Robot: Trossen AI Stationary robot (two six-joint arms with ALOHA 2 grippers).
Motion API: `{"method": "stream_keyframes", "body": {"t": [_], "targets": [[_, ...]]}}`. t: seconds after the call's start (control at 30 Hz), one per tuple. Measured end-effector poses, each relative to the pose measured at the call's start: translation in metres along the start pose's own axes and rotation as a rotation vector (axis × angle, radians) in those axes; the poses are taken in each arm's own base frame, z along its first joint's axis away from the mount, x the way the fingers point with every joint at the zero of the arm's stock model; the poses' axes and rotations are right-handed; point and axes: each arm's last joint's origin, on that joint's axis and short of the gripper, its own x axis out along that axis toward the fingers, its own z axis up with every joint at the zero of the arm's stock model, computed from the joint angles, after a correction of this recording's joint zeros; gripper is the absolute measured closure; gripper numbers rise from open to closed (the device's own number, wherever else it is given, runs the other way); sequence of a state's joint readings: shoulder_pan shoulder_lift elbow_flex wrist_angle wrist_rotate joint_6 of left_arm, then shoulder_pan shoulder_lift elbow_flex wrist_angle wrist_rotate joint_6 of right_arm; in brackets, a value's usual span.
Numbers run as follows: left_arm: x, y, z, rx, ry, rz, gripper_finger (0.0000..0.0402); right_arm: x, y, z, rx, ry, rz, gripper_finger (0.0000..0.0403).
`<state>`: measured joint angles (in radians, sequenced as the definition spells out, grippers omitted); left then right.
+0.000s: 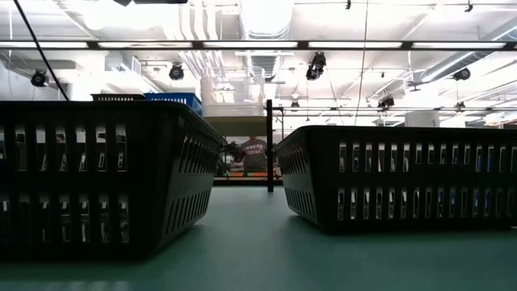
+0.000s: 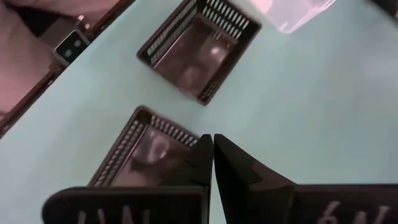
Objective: Stack baskets on shelf by color
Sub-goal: Stack the left black bin on top of the black bin on the shelf
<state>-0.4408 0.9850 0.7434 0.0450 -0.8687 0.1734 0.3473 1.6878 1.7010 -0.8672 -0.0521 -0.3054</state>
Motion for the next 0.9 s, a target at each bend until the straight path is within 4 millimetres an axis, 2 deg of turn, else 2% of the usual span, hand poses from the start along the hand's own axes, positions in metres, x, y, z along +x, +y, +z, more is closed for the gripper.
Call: {"method": "stream_keyframes", "body": {"t": [0.27, 0.43, 0.67, 0.77, 0.9], "targets": [[0.010, -0.018, -0.002, -0.348, 0.044, -0.163, 0.0334, 0.007, 0.018, -0.038, -0.053, -0.193, -0.191, 0.0394], [0.018, -0.035, -0.008, -0.683, 0.150, -0.296, 0.0334, -0.006, 0.021, -0.059, -0.038, -0.271, -0.322, 0.0394], [0.033, -0.087, 0.000, -1.062, 0.368, -0.412, 0.0334, -0.029, 0.029, -0.081, -0.080, -0.350, -0.355, 0.0394], [0.039, -0.116, 0.011, -1.195, 0.475, -0.457, 0.0334, -0.032, 0.033, -0.095, -0.056, -0.348, -0.350, 0.0394], [0.047, -0.149, 0.033, -1.289, 0.660, -0.455, 0.0334, -0.033, 0.037, -0.110, -0.063, -0.365, -0.356, 0.0394]]}}
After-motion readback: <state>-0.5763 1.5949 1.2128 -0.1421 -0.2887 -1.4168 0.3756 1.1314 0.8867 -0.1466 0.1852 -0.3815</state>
